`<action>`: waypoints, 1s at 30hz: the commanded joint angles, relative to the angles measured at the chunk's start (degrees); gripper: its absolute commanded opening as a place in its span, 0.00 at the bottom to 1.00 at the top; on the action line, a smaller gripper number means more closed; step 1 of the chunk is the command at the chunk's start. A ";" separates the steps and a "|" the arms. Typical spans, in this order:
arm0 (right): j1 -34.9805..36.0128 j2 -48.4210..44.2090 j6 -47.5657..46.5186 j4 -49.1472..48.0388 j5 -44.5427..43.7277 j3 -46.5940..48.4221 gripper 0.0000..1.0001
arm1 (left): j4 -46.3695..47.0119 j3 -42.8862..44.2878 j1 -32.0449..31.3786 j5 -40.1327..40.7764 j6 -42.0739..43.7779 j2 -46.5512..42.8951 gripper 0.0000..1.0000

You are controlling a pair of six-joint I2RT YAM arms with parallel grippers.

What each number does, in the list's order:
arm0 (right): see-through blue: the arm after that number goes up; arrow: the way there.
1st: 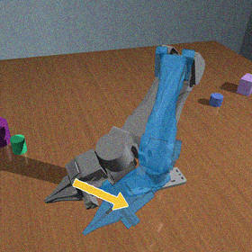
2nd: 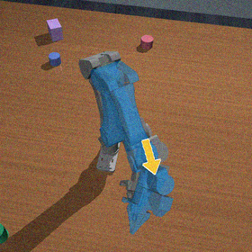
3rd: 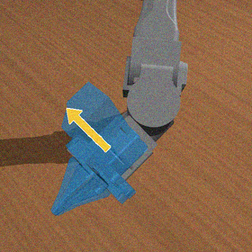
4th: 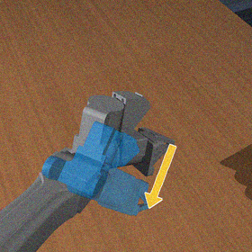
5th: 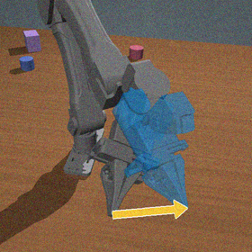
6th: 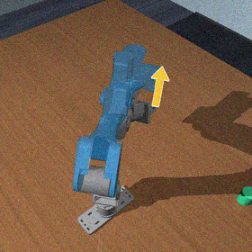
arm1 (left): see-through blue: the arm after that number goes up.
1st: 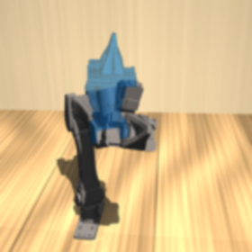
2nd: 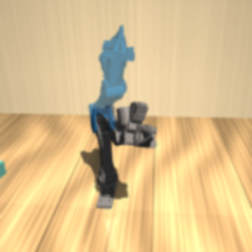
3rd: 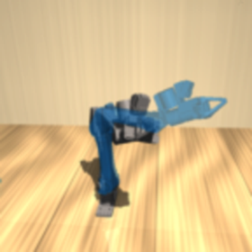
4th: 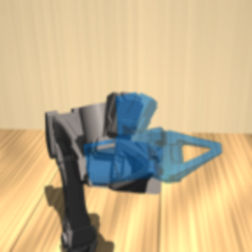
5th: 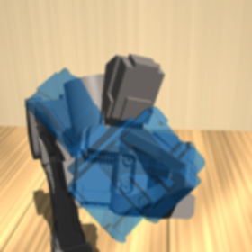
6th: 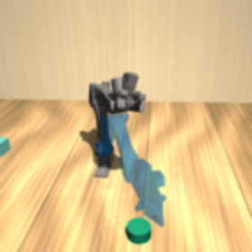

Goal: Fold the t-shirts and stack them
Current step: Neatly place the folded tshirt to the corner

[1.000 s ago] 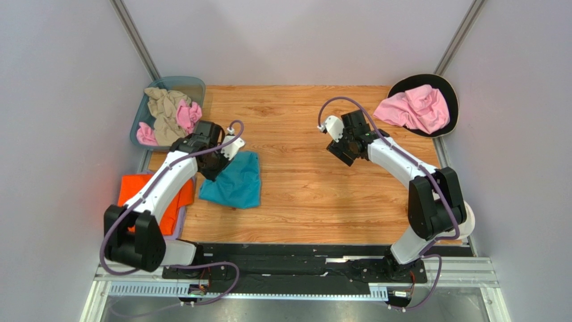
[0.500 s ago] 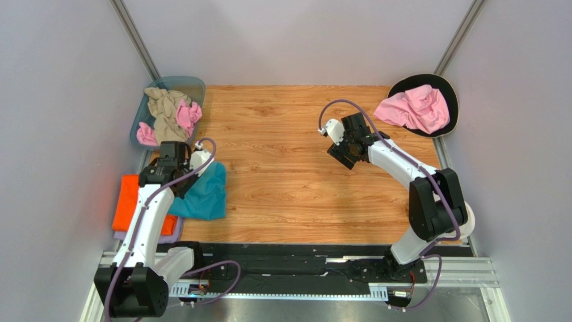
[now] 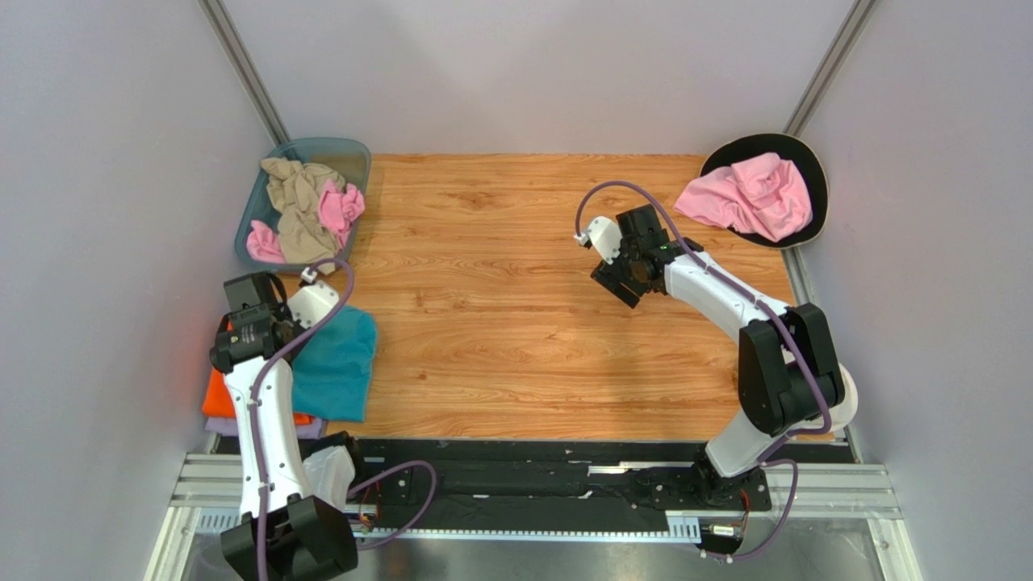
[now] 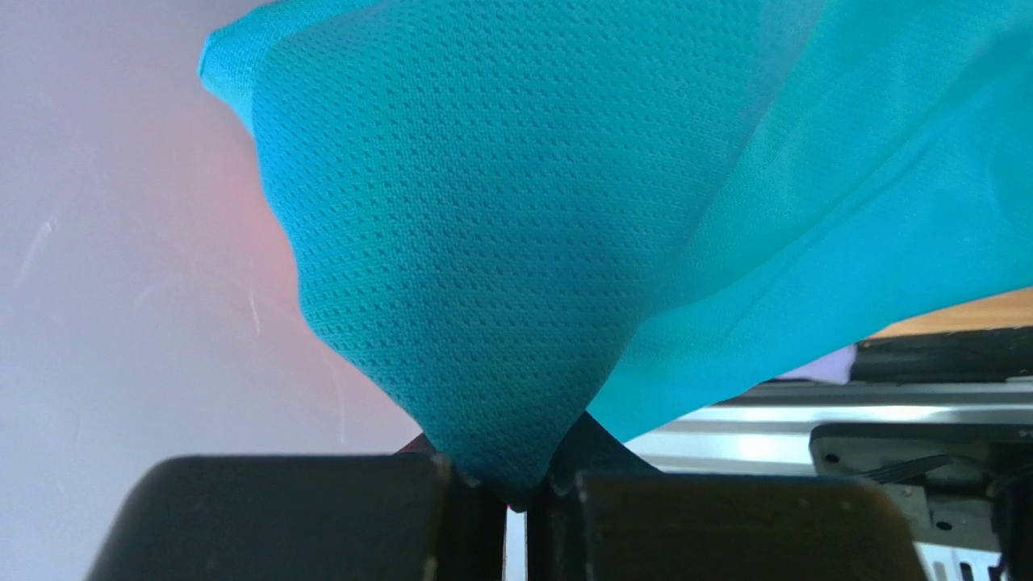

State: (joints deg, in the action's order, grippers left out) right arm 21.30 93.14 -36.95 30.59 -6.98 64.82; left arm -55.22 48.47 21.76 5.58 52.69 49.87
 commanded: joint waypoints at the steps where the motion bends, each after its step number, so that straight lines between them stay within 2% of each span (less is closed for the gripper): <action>1: 0.50 -1.21 1.44 -0.79 0.57 0.84 0.73 | 2.39 1.02 7.31 -2.59 7.34 0.76 0.00; 13: 0.76 -0.24 1.79 -0.97 0.57 0.75 0.73 | 10.04 3.83 24.63 -7.43 16.48 12.62 0.00; 19: 1.11 0.02 1.97 -0.71 0.39 0.93 0.73 | 14.08 5.93 27.98 -7.79 16.92 19.21 0.00; 30: 1.64 -0.42 2.41 -0.18 -0.40 0.57 0.73 | 20.85 7.08 30.35 -6.20 15.60 28.88 0.00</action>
State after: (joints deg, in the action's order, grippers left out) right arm 22.48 93.25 -36.18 30.65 -7.01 64.82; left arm -39.66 53.10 50.35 -1.06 67.42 77.30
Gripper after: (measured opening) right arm 0.731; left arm 0.029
